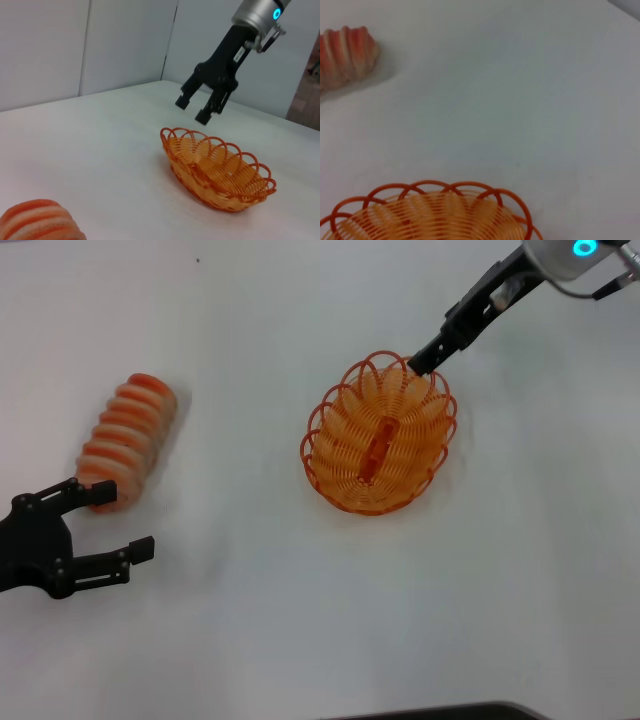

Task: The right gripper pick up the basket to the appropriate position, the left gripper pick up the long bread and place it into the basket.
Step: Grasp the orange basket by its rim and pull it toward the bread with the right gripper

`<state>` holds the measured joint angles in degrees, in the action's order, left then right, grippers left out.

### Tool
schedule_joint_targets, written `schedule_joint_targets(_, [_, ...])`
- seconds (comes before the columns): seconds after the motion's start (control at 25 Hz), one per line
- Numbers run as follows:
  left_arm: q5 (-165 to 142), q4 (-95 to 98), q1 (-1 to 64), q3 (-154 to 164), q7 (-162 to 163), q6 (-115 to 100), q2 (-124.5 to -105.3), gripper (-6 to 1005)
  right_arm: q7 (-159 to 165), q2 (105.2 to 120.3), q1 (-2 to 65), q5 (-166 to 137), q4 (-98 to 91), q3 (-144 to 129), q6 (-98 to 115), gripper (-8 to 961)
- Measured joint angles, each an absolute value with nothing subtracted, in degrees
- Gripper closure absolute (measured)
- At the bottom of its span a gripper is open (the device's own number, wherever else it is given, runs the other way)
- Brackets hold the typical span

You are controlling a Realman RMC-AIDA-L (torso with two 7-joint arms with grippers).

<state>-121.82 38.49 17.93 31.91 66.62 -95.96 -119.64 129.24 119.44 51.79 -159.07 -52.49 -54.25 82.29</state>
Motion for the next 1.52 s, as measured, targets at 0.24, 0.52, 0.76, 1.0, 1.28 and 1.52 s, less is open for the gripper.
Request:
schedule_joint_targets(0.24, [-122.0, 38.4, 17.9, 32.1, 66.6, -95.8, -119.77, 89, 128.6, 119.71, 51.9, -158.0, -47.3, -58.6, 77.5, 53])
schedule_joint_targets(0.52, [-122.1, 38.4, 18.1, 32.2, 66.6, -95.6, -119.88, 89, 128.7, 119.91, 52.0, -156.6, -43.7, -62.2, 73.2, 77])
schedule_joint_targets(0.76, [-122.3, 38.4, 18.1, 32.2, 66.6, -95.5, -119.99, 90, 128.8, 119.97, 52.3, -155.9, -42.3, -62.8, 71.2, 97])
schedule_joint_targets(1.0, [-122.3, 38.4, 18.1, 32.1, 66.5, -95.5, -120.06, 90, 128.9, 119.97, 52.3, -155.5, -41.7, -62.9, 70.4, 96])
schedule_joint_targets(1.28, [-122.2, 38.4, 18.1, 32.0, 66.4, -95.5, -120.06, 90, 130.8, 120.11, 51.8, -155.1, -42.2, -65.4, 68.7, 211])
schedule_joint_targets(1.52, [-122.3, 38.4, 18.2, 32.0, 66.5, -95.5, -120.06, 90, 130.9, 120.01, 51.8, -155.0, -41.7, -65.7, 68.1, 455])
